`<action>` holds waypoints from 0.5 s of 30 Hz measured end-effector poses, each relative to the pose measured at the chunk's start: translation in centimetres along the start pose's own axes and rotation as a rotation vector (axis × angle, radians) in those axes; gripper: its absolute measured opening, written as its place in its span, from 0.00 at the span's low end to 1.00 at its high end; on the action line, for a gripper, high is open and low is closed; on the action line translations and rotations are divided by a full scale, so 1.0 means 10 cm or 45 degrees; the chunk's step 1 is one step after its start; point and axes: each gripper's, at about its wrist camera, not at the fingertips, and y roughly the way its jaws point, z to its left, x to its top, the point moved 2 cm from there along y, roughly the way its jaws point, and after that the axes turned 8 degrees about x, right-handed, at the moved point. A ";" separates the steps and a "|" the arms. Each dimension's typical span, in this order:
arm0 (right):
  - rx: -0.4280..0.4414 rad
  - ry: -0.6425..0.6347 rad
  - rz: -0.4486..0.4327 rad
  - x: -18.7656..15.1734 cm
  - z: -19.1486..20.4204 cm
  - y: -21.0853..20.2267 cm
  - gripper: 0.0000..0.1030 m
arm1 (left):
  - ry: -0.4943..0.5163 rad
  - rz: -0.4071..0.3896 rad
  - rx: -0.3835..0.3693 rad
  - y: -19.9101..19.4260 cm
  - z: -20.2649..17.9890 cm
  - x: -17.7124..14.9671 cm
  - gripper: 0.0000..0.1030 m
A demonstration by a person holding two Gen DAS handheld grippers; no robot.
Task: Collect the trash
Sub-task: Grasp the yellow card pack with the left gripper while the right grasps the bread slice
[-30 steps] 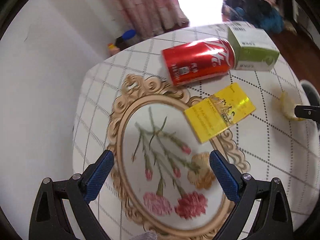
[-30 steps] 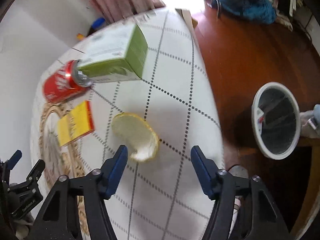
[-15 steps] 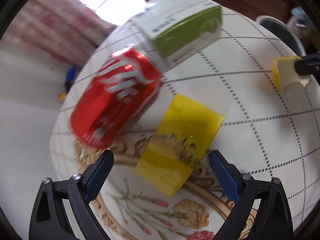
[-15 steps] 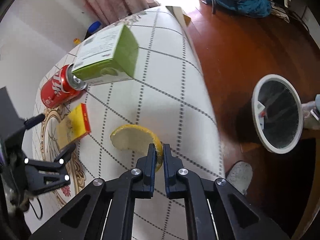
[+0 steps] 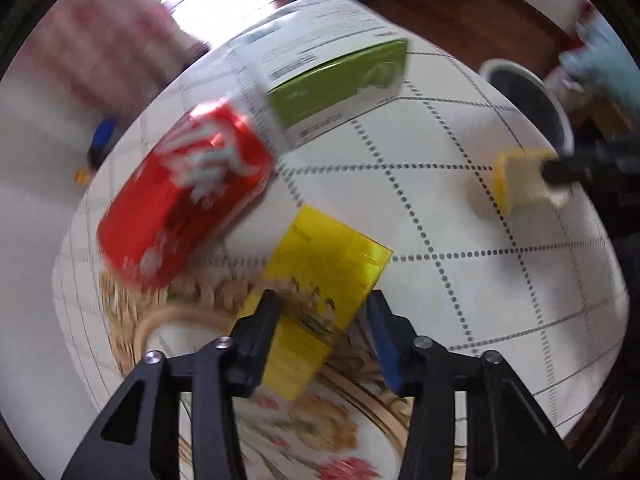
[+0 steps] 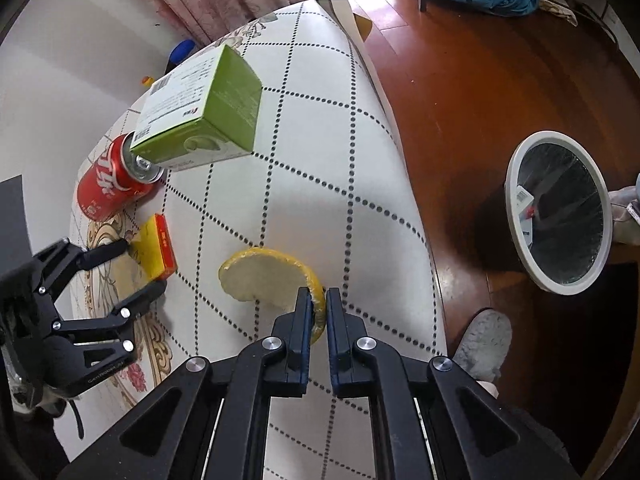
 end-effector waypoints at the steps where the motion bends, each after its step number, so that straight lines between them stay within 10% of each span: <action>1: 0.007 -0.003 0.002 -0.04 0.01 -0.02 0.07 | -0.066 0.013 -0.032 -0.05 -0.01 -0.05 0.38; 6: 0.048 0.020 0.055 -0.33 -0.03 -0.05 0.07 | -0.259 0.013 -0.109 -0.27 -0.04 -0.29 0.38; 15: 0.041 0.060 0.021 -0.37 -0.11 -0.08 0.07 | 0.091 -0.050 0.095 -0.13 -0.03 0.06 0.47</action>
